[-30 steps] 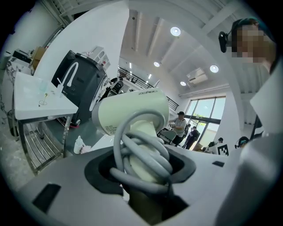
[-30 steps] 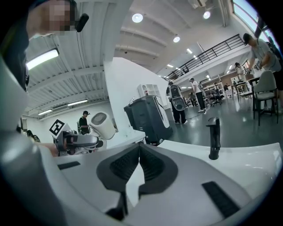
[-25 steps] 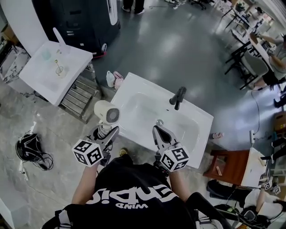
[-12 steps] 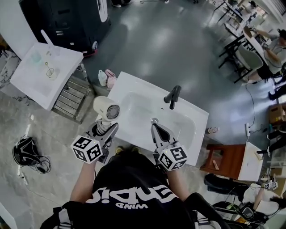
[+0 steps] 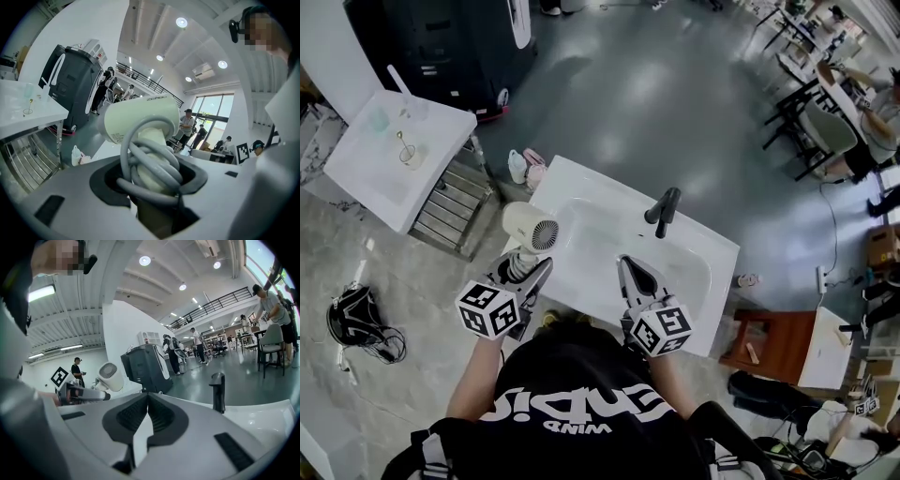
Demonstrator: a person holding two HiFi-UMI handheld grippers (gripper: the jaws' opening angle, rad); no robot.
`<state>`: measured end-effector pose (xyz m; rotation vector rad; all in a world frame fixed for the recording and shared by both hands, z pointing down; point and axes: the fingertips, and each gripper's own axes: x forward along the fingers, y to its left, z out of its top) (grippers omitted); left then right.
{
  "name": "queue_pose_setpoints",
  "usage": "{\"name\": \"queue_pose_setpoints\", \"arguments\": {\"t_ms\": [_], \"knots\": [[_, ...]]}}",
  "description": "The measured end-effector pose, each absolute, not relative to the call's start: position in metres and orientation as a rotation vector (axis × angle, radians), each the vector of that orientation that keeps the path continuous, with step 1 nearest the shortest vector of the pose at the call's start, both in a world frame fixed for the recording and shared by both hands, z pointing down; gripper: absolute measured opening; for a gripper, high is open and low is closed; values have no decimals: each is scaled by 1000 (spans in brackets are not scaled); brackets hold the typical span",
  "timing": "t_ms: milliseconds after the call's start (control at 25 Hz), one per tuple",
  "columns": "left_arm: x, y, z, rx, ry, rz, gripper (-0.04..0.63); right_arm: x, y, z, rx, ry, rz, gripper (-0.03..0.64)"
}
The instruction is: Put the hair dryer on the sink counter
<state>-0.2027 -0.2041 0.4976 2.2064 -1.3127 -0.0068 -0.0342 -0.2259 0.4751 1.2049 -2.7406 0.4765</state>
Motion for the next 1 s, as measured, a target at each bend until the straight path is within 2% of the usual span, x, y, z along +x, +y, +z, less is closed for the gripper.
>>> {"name": "queue_pose_setpoints", "arguments": {"t_ms": [1000], "knots": [[-191, -259, 541, 2201, -1254, 166, 255, -23, -244, 477, 1267, -2731, 514, 18]]}}
